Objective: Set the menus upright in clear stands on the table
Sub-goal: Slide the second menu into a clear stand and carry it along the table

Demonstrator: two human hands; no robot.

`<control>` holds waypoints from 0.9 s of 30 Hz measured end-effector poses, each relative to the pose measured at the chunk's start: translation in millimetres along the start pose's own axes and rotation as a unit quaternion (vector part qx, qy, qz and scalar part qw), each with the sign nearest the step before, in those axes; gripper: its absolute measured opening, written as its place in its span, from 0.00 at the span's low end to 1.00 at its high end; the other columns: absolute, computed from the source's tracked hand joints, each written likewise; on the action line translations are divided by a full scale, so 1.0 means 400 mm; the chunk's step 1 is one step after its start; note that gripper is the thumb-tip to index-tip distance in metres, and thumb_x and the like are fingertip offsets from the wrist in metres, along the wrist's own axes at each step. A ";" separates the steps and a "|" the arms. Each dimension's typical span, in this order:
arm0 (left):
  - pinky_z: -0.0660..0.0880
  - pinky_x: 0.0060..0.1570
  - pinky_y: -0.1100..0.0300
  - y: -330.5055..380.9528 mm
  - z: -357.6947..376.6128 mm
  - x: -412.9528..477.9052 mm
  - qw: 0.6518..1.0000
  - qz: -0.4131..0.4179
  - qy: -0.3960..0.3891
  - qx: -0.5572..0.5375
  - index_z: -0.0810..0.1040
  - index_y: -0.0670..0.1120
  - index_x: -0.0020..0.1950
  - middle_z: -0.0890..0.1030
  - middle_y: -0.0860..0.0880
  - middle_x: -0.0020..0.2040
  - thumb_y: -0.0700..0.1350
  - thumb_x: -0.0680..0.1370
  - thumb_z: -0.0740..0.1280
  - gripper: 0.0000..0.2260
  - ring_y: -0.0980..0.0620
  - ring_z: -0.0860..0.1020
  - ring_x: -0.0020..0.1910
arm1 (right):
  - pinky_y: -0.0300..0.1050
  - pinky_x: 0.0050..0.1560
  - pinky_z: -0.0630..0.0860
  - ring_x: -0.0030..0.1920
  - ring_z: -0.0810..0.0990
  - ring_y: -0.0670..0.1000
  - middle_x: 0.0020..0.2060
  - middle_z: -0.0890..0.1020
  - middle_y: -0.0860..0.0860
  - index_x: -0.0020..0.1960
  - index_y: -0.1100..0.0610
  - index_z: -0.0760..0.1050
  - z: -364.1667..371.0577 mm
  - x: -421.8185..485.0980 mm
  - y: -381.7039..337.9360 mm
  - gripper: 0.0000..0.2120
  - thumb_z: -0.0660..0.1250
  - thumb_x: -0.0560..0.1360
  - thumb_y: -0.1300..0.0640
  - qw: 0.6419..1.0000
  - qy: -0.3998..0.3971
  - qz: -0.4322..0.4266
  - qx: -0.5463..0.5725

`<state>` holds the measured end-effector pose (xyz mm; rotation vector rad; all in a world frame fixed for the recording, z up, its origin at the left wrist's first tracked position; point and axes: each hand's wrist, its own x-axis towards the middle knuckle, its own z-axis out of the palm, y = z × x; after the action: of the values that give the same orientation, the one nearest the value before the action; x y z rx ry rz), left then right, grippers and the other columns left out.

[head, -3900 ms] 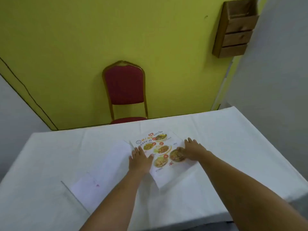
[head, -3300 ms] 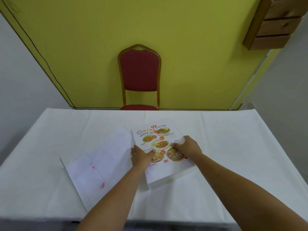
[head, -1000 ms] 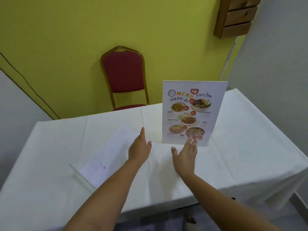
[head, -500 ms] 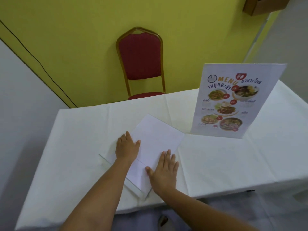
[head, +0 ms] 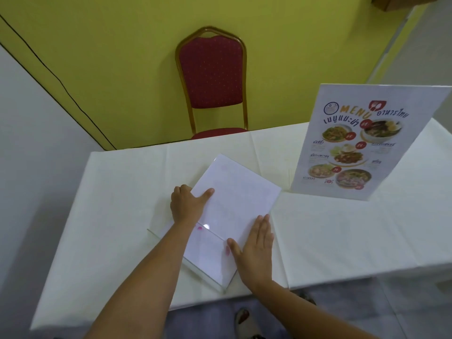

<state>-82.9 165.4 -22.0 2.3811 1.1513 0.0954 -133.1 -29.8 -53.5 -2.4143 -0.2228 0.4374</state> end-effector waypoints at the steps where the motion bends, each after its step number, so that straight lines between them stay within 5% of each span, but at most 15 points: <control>1: 0.71 0.58 0.51 -0.003 -0.004 -0.003 1.000 -0.004 0.002 -0.023 0.75 0.39 0.60 0.76 0.43 0.58 0.67 0.71 0.69 0.33 0.43 0.74 0.61 | 0.47 0.75 0.34 0.77 0.33 0.52 0.74 0.29 0.51 0.72 0.55 0.24 -0.004 -0.002 0.000 0.47 0.52 0.75 0.31 1.000 0.007 0.009 0.026; 6: 0.72 0.57 0.51 -0.016 -0.032 -0.011 0.996 -0.024 0.028 -0.081 0.75 0.40 0.57 0.76 0.44 0.55 0.65 0.70 0.71 0.31 0.44 0.75 0.58 | 0.50 0.75 0.36 0.79 0.43 0.54 0.79 0.46 0.51 0.78 0.57 0.36 -0.012 0.009 -0.038 0.48 0.65 0.75 0.40 0.995 0.013 0.030 0.096; 9: 0.72 0.55 0.51 -0.027 -0.057 -0.021 0.991 -0.046 0.045 -0.117 0.76 0.40 0.56 0.76 0.44 0.55 0.65 0.70 0.71 0.30 0.43 0.75 0.57 | 0.57 0.76 0.54 0.78 0.49 0.55 0.79 0.49 0.49 0.78 0.51 0.35 -0.024 0.010 -0.071 0.50 0.70 0.73 0.44 0.983 0.008 0.036 0.178; 14: 0.77 0.52 0.49 0.007 -0.088 -0.026 0.967 -0.083 0.068 -0.232 0.75 0.39 0.53 0.75 0.45 0.51 0.64 0.70 0.71 0.29 0.43 0.77 0.52 | 0.59 0.61 0.76 0.74 0.63 0.53 0.78 0.56 0.45 0.77 0.44 0.38 -0.099 0.057 -0.102 0.47 0.70 0.73 0.49 0.977 0.051 -0.016 0.205; 20: 0.78 0.49 0.50 0.122 -0.089 -0.043 0.919 -0.113 0.083 -0.368 0.75 0.40 0.50 0.78 0.45 0.52 0.65 0.69 0.70 0.28 0.44 0.79 0.48 | 0.51 0.61 0.73 0.75 0.61 0.51 0.79 0.52 0.45 0.79 0.50 0.40 -0.260 0.129 -0.133 0.42 0.66 0.77 0.55 0.985 0.105 -0.097 0.097; 23: 0.79 0.48 0.48 0.165 -0.078 -0.045 0.922 -0.098 0.089 -0.364 0.76 0.38 0.49 0.79 0.43 0.50 0.70 0.69 0.66 0.33 0.42 0.80 0.48 | 0.50 0.59 0.73 0.75 0.63 0.51 0.78 0.55 0.45 0.79 0.51 0.42 -0.320 0.135 -0.145 0.39 0.65 0.78 0.58 0.982 0.133 -0.127 0.051; 27: 0.72 0.47 0.54 0.208 -0.070 -0.055 0.926 -0.047 0.066 -0.369 0.73 0.38 0.54 0.76 0.43 0.53 0.62 0.77 0.64 0.26 0.44 0.76 0.49 | 0.51 0.52 0.75 0.73 0.66 0.52 0.78 0.55 0.45 0.79 0.53 0.44 -0.376 0.144 -0.148 0.37 0.63 0.79 0.60 0.972 0.170 -0.162 -0.025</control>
<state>-44.7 116.5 43.7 1.6660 1.0408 0.5610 -27.4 -57.2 78.6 -2.3954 -0.4705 -0.1308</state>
